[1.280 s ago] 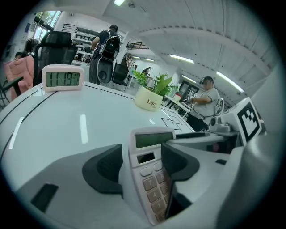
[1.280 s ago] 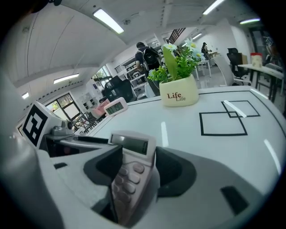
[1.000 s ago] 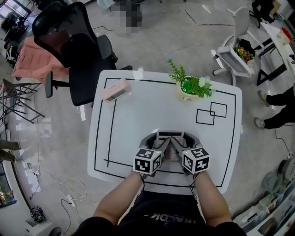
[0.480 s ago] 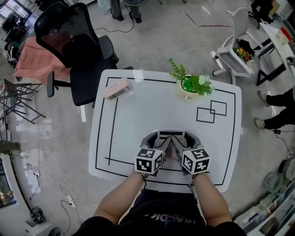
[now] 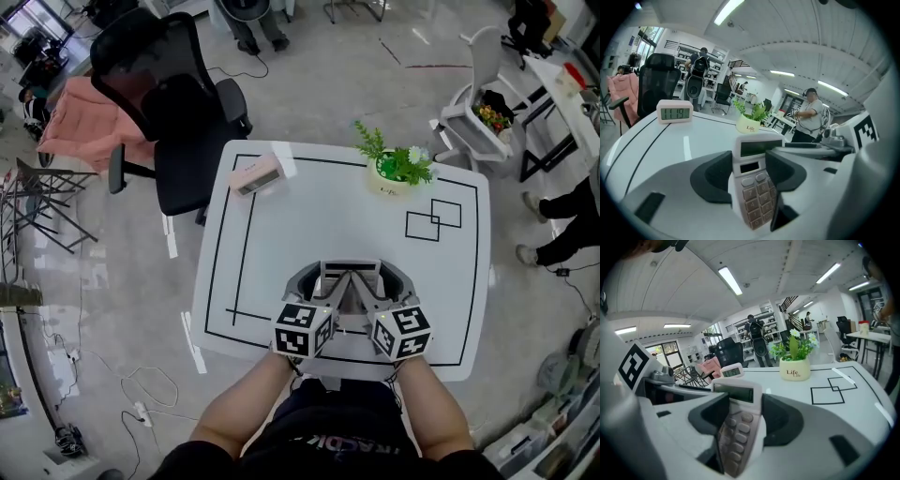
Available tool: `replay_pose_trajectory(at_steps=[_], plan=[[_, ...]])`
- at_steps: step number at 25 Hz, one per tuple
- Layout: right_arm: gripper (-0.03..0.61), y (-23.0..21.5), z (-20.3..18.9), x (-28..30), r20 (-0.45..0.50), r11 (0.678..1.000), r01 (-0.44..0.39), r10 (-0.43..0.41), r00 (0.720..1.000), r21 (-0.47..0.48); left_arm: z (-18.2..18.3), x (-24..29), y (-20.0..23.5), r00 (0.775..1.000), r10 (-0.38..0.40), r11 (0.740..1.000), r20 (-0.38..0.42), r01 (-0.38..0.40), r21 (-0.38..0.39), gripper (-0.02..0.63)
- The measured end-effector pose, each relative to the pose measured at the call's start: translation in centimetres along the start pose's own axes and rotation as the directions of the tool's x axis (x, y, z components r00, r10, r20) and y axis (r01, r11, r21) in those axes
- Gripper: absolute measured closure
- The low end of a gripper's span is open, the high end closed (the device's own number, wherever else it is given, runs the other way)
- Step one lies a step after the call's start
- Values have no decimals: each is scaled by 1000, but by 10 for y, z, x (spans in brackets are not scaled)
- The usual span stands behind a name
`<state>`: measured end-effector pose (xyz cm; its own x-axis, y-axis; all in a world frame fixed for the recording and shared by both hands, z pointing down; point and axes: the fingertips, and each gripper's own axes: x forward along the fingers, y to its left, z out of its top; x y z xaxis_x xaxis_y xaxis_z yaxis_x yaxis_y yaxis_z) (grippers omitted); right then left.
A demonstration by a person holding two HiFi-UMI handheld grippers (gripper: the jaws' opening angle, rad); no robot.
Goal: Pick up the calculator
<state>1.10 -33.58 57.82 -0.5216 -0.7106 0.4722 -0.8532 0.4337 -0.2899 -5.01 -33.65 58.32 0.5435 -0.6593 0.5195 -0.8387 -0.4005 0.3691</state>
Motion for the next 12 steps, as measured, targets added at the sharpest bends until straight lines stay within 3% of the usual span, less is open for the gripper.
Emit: replay_pose_trajectory(at_steps=[12], plan=[[360, 97, 15, -81, 153, 996, 57, -47, 987, -64, 7, -120, -30, 992, -59, 992, 111, 47, 115, 391]])
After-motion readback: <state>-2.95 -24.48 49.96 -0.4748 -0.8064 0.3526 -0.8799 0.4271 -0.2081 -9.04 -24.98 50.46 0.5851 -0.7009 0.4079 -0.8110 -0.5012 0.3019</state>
